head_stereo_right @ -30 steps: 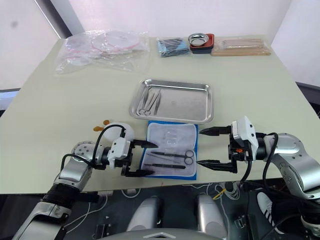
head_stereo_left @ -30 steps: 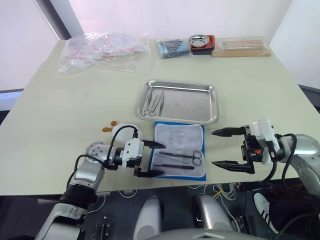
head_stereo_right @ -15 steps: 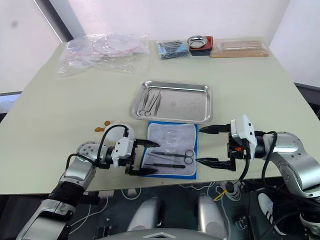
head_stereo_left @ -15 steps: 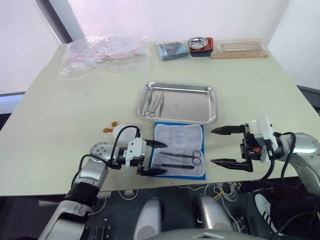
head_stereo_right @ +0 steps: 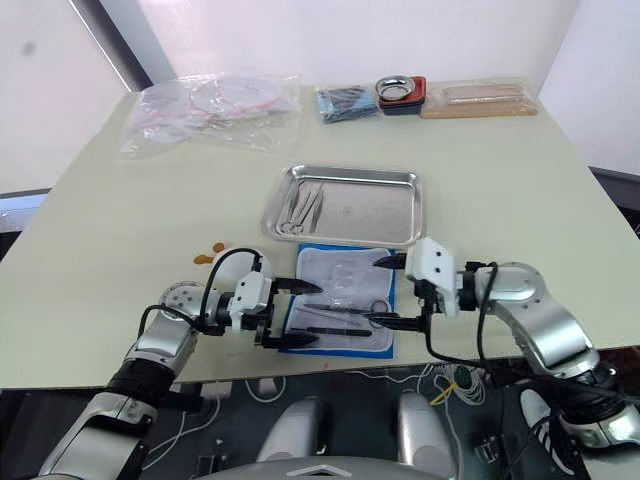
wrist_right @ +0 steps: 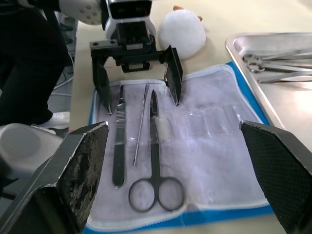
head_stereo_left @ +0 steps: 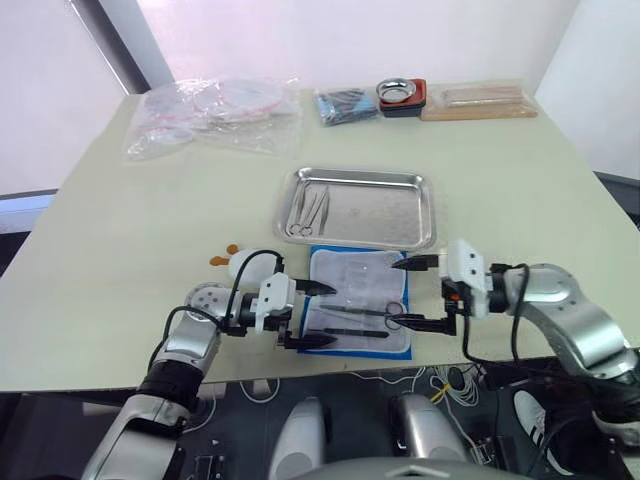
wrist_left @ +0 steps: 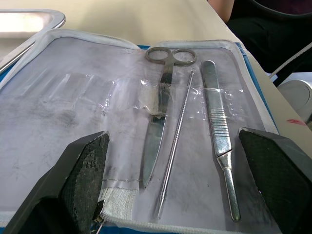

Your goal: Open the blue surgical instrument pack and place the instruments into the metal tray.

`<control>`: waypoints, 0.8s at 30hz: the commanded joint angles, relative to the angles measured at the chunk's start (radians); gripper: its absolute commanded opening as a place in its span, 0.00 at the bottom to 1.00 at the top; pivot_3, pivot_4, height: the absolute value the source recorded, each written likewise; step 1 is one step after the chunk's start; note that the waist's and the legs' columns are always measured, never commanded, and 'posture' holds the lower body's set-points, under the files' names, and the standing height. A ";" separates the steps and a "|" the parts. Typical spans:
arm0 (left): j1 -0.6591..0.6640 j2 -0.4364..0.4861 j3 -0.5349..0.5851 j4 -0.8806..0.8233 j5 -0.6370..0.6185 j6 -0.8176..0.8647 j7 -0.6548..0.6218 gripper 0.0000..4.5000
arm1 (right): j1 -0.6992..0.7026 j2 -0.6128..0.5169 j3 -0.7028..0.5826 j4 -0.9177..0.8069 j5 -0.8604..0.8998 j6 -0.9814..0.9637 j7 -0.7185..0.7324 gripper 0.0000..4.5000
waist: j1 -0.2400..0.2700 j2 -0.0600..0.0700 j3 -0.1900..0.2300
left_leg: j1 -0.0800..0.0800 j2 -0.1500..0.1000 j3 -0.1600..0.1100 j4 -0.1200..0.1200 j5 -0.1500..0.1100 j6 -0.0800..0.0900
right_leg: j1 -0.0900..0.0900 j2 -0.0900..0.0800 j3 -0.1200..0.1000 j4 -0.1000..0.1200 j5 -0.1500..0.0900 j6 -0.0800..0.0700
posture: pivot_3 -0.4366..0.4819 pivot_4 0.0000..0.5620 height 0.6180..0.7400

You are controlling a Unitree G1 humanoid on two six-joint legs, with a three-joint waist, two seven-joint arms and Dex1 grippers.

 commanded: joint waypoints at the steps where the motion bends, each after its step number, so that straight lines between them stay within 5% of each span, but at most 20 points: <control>1: 0.034 -0.001 -0.048 0.088 0.090 0.014 0.022 0.99 | -0.034 0.019 0.037 0.024 -0.053 -0.011 -0.015 1.00 | 0.001 0.001 -0.001 | 0.000 0.000 0.000 0.000 0.000 0.000 | 0.000 0.000 0.001 0.000 0.000 0.000 | 0.48 0.27 1.00; 16: 0.036 0.001 -0.042 0.100 0.097 0.000 0.026 0.99 | -0.100 0.080 0.165 0.190 -0.269 0.034 -0.077 1.00 | -0.001 0.004 -0.006 | 0.000 0.000 0.000 0.000 0.000 0.000 | 0.000 0.000 0.001 0.000 0.000 0.000 | 0.48 0.27 1.00; 19: 0.041 0.001 -0.043 0.095 0.098 -0.001 0.028 1.00 | -0.099 0.083 0.177 0.177 -0.259 0.075 -0.057 0.82 | -0.001 0.003 -0.008 | 0.001 0.000 0.000 0.000 0.000 0.000 | 0.000 0.001 0.001 0.000 0.000 0.000 | 0.48 0.27 1.00; 24: 0.042 0.002 -0.043 0.094 0.097 0.002 0.029 1.00 | -0.089 0.078 0.193 0.161 -0.251 0.078 -0.019 0.35 | -0.002 0.001 -0.010 | 0.001 0.000 0.000 0.000 0.000 0.000 | 0.000 0.001 0.001 0.000 0.000 0.000 | 0.48 0.27 1.00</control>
